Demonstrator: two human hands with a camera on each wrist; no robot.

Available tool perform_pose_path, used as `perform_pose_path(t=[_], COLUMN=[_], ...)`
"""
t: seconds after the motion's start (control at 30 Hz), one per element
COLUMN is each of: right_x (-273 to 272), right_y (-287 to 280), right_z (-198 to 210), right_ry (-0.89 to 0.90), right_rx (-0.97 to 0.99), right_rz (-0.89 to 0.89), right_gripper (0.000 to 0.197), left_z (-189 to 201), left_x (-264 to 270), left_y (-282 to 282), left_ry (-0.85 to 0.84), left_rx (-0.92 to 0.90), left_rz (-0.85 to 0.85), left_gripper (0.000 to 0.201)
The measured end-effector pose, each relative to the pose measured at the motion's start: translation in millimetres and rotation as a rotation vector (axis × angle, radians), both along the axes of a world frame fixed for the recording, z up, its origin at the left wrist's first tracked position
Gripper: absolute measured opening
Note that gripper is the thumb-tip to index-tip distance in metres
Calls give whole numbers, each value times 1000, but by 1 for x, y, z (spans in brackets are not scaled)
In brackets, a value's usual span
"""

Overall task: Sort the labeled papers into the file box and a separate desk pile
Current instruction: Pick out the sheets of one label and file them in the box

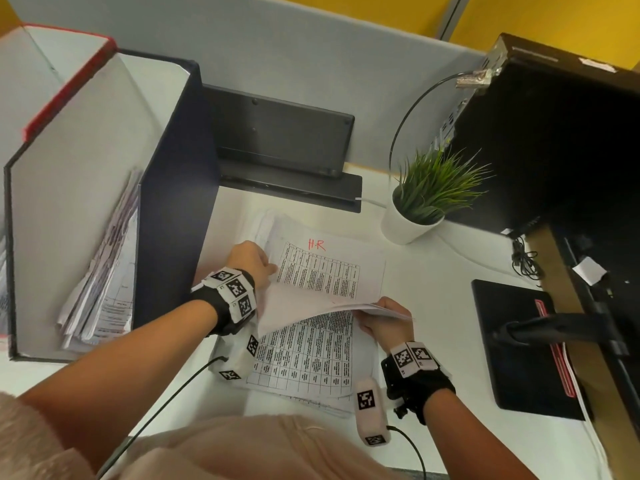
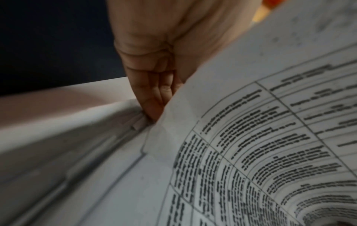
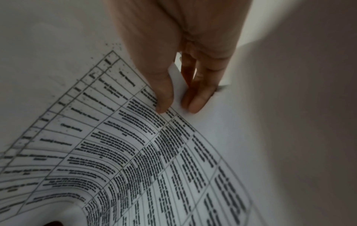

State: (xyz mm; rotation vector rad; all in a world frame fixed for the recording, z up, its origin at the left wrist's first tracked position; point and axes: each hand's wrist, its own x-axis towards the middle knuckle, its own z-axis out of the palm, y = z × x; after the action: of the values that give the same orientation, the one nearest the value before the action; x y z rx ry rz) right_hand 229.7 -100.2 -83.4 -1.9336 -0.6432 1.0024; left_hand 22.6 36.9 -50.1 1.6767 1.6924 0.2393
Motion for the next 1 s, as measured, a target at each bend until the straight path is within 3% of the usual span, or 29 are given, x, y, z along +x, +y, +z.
perform_pose_path(t=[0.13,0.2,0.3,0.47,0.53,0.6,0.67,0.8,0.9,1.0], right_x=[4,5,5,5,5,7,6,4,5,4], right_y=[4,6,5,6,6,5,4,3,1,1], right_z=[1,3,7,9,8,6,4,1,-1,0], right_ry=[-42,-24,78,131,117,64,32,-88,-96,-117], right_rx=[-42,-62,14,110,79,9,-6,31,39,43], right_rz=[50,55,-45,-97,-60,-25,3,48,50,61], right_gripper=[28,19,22,61,53,24,14,30,36,40], left_z=[2,1,-3,-4,-3,-1,1,0,0,0], left_x=[-4,-8,-16,-22,-21,-19,-17,-15,-14,-8], left_y=[-12,-22,-29,-30,-27,-20,-11,6,12,10], left_ry=[-148,-278,-490,-673,-695,-689,-642,-341,-52,4], left_rx=[235,376,252,64,6,-40,-56,-110,-153,-91], left_rz=[-44,-91,-41,65,101,155,209,231,93,55], left_gripper=[11,19,27,30,33,34,32,20,34,37])
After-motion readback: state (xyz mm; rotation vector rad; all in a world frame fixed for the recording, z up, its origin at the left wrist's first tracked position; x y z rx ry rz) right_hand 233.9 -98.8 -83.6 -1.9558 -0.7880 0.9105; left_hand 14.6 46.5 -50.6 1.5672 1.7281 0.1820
